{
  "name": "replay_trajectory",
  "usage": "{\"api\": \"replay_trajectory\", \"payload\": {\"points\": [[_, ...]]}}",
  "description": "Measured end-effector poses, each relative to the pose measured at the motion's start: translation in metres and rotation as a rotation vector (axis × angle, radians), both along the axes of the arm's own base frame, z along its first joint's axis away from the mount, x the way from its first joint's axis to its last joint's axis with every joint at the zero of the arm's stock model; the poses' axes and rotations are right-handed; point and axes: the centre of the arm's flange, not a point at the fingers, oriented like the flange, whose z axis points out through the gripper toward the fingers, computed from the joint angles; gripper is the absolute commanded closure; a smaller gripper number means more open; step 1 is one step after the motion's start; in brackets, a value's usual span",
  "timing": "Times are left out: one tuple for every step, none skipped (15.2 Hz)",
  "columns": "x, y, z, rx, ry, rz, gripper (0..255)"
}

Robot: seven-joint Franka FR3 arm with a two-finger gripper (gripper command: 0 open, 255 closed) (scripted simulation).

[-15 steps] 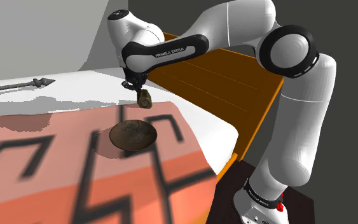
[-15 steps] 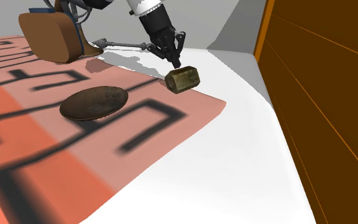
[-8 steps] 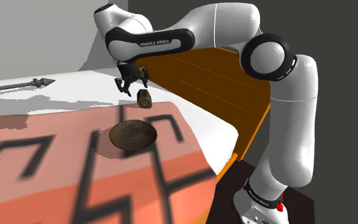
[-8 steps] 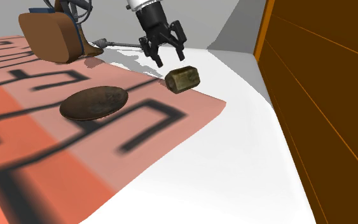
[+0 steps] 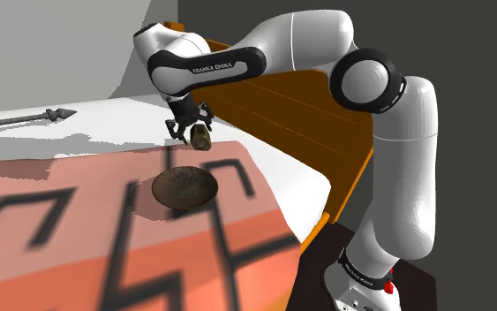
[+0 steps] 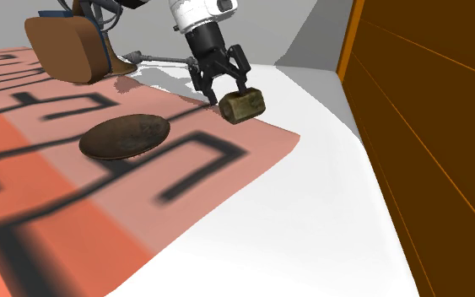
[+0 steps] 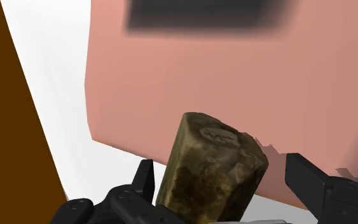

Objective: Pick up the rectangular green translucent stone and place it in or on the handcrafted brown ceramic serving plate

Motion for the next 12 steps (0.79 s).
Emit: {"api": "replay_trajectory", "payload": {"points": [[-0.0002,-0.0008,-0.0019,0.0,0.0,0.0,0],[-0.0001,-0.0008,-0.0029,0.0,0.0,0.0,0],[0.0,-0.0008,-0.0034,0.0,0.0,0.0,0],[0.0,-0.0008,-0.0036,0.0,0.0,0.0,0],[-0.0001,-0.0009,-0.0037,0.0,0.0,0.0,0],[-0.0001,-0.0009,-0.0038,0.0,0.0,0.0,0],[-0.0001,-0.0009,-0.0038,0.0,0.0,0.0,255],[-0.0001,-0.0009,-0.0036,0.0,0.0,0.0,255],[-0.0001,-0.0008,-0.0031,0.0,-0.001,0.0,255],[-0.0001,-0.0008,-0.0031,0.0,-0.001,0.0,255],[-0.0001,-0.0008,-0.0031,0.0,-0.001,0.0,255],[-0.0001,-0.0007,-0.0031,0.0,-0.001,0.0,255]]}}
